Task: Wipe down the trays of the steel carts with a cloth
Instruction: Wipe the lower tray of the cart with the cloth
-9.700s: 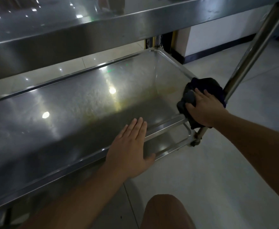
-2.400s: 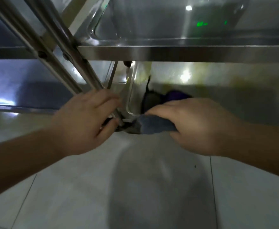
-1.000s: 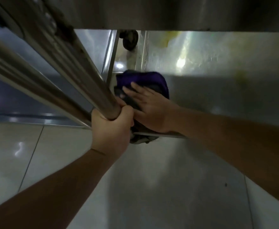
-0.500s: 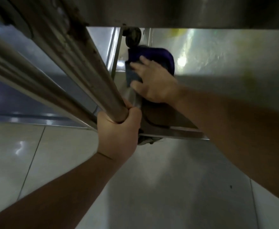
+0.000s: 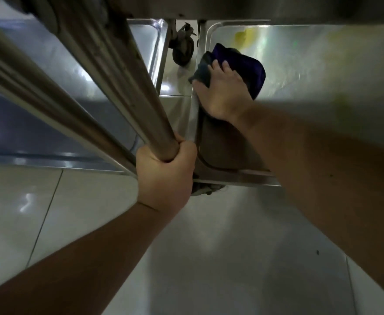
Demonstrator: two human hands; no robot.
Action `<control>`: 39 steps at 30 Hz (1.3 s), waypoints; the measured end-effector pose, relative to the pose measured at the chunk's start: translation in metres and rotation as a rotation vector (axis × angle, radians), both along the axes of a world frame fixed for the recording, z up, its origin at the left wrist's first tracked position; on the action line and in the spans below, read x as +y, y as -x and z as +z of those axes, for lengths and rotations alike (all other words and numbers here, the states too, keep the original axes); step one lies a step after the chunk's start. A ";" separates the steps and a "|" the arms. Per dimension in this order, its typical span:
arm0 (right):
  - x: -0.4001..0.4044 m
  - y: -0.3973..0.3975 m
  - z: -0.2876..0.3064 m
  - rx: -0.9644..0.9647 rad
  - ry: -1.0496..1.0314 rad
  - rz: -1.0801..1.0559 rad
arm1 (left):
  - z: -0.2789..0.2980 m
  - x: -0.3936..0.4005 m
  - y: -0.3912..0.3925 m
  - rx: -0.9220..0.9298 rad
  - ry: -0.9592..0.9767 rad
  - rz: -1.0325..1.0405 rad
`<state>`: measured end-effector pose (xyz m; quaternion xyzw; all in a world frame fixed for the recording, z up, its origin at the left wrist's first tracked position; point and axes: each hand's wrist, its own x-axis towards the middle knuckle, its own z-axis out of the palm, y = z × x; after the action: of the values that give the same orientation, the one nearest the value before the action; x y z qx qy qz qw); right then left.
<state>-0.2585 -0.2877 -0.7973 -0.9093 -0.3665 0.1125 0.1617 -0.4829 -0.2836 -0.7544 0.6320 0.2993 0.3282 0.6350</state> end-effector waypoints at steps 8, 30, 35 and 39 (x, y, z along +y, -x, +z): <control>-0.082 0.090 -0.002 0.042 -0.005 0.280 | 0.003 0.000 0.001 0.021 0.022 -0.029; -0.042 0.088 -0.005 -0.033 0.116 0.379 | 0.008 -0.001 0.001 0.080 0.017 0.008; -0.099 0.096 -0.008 -0.007 0.052 0.611 | 0.010 -0.004 0.003 0.117 0.016 0.032; -0.152 0.094 -0.010 -0.105 0.089 0.636 | 0.009 -0.007 0.001 0.137 0.027 0.137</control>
<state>-0.3522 -0.4392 -0.8078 -0.7600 -0.6347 0.1263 0.0596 -0.4835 -0.2910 -0.7459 0.6222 0.3891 0.3228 0.5977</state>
